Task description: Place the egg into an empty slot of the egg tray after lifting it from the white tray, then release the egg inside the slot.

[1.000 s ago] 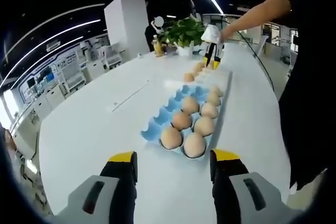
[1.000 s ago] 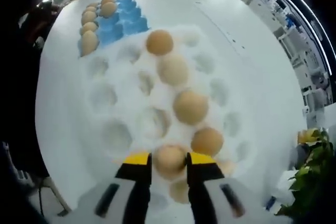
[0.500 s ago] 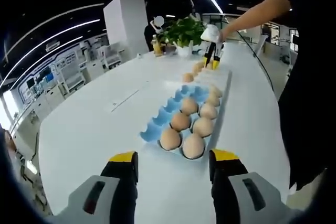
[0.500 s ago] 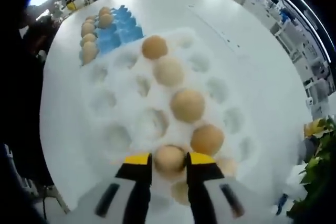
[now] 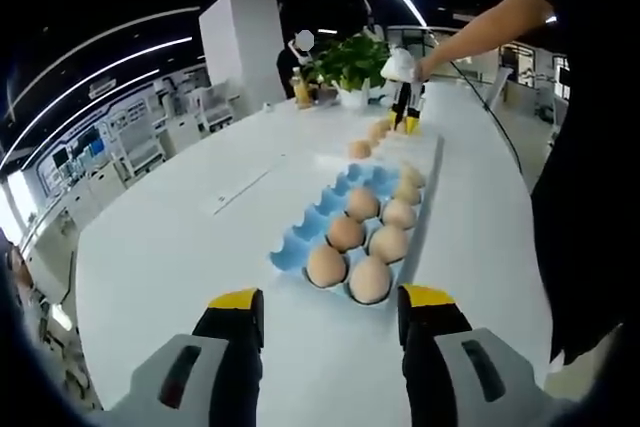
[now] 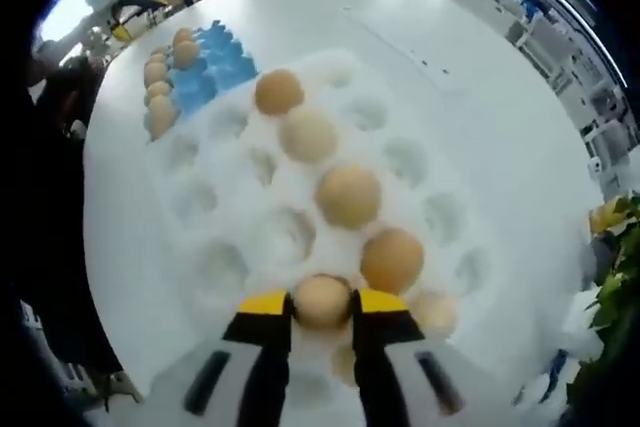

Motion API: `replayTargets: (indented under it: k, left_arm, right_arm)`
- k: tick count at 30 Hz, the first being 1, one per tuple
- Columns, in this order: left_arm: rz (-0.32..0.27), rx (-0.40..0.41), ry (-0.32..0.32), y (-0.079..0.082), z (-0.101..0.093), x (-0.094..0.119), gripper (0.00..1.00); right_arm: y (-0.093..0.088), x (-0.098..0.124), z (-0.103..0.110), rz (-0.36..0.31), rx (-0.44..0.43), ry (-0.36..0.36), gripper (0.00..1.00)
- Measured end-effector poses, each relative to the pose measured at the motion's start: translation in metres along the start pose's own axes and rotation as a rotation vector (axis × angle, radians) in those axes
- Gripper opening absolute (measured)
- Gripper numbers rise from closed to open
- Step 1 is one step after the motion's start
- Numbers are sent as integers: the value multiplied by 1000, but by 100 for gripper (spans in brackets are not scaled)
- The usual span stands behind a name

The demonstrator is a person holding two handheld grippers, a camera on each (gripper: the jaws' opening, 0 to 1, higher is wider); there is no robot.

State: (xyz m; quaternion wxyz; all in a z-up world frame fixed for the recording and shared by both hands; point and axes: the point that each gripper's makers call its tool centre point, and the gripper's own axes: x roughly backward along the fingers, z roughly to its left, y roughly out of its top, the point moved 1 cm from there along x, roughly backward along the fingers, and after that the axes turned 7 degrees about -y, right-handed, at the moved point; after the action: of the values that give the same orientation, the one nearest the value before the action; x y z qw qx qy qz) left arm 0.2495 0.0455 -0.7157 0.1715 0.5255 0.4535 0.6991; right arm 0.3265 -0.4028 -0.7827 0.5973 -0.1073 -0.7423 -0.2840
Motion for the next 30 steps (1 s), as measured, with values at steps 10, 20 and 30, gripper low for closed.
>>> replayTargets:
  k: [10, 20, 30]
  left_arm:
    - [-13, 1, -4, -1, 2, -3, 55]
    - [-19, -7, -7, 1, 2, -2, 57]
    - [-19, 1, -31, 1, -3, -6, 72]
  right_arm:
    - [18, 35, 4, -15, 113, -13, 23]
    - [18, 34, 16, 11, 144, 1, 23]
    - [30, 39, 22, -18, 151, 9, 23]
